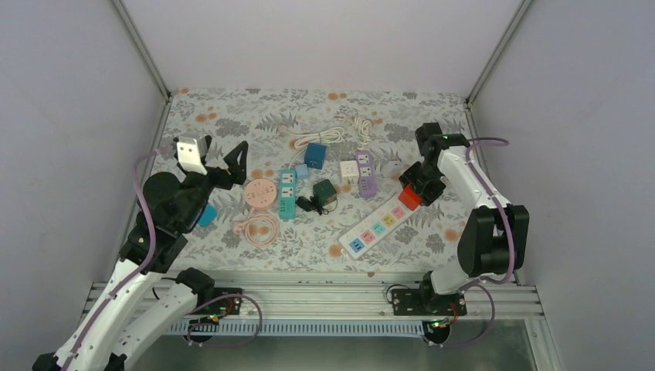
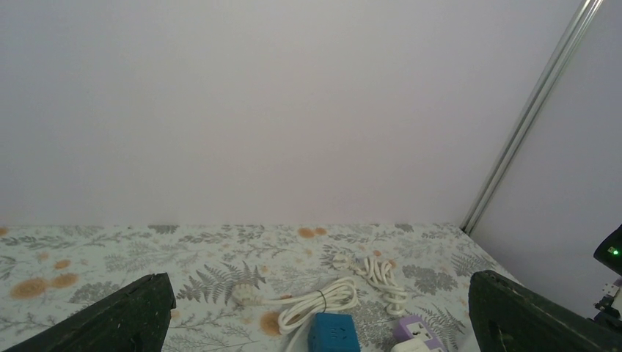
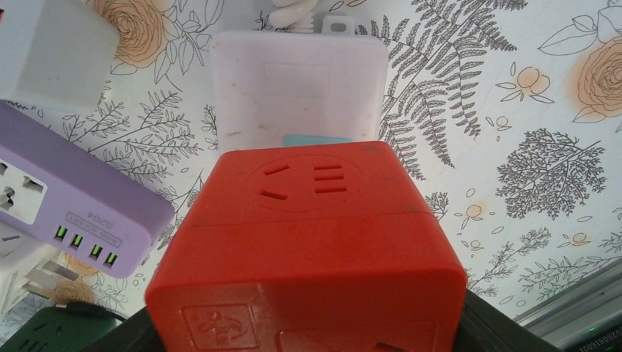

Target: Insert the plug

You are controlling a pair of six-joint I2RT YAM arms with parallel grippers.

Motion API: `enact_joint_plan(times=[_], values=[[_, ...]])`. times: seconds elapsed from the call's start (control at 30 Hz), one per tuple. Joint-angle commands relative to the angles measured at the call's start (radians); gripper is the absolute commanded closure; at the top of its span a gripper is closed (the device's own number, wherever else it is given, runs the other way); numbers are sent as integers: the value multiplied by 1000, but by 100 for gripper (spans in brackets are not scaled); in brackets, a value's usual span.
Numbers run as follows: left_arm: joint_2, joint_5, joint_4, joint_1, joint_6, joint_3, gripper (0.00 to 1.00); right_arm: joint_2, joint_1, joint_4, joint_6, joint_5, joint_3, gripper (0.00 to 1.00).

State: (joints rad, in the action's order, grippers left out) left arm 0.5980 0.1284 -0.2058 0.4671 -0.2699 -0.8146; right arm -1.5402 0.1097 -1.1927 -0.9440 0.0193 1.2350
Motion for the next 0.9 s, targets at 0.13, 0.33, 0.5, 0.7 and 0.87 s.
enact_joint_plan(times=[0.13, 0.33, 0.5, 0.7, 0.87], values=[[3, -9, 2, -1, 10, -3, 0, -7, -18, 28, -15, 34, -30, 82], [11, -21, 2, -1, 17, -6, 0, -5, -18, 57, -23, 21, -68, 81], [13, -26, 0, -1, 18, -6, 0, -6, -22, 69, -35, -17, -94, 81], [20, -20, 0, -1, 21, -9, 0, -3, -28, 117, -48, -27, -123, 81], [28, -22, -1, 0, 21, -11, 0, 12, -31, 134, -47, -13, -117, 81]])
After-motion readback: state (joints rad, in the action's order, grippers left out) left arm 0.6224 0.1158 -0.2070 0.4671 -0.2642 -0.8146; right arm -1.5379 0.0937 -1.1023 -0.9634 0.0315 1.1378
